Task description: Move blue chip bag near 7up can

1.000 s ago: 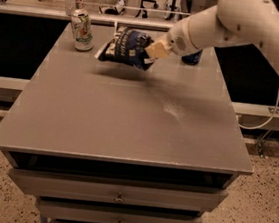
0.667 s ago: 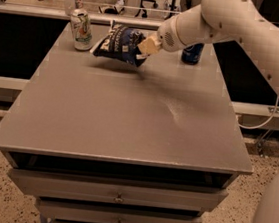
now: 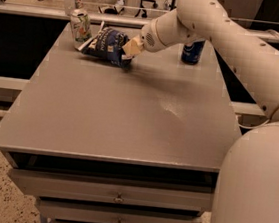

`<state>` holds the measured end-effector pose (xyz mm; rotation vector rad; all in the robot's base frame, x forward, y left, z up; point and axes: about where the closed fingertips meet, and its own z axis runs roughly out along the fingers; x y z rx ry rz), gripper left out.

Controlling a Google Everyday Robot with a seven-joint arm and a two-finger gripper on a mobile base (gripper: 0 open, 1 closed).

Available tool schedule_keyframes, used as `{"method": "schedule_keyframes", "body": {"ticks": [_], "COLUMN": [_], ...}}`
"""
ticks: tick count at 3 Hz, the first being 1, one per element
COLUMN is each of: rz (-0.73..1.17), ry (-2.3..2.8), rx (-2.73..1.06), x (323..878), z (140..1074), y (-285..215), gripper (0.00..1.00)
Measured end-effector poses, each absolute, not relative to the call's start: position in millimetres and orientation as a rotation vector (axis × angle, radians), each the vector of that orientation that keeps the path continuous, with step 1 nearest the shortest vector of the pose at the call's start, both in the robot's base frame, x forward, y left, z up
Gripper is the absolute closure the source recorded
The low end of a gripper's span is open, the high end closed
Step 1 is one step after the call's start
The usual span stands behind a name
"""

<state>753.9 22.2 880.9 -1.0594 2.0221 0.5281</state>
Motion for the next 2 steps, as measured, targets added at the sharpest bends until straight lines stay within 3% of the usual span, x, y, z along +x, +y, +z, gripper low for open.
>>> {"method": "schedule_keyframes", "body": {"ticks": [1,2], "rz": [0.561,0.589], "ry": [2.032,2.027], "rx": [-1.066,-1.086], "x": [760.4,764.1], "z": [871.7,866.5], "y": [37.7,48.9], "gripper": [0.43,0.2]}}
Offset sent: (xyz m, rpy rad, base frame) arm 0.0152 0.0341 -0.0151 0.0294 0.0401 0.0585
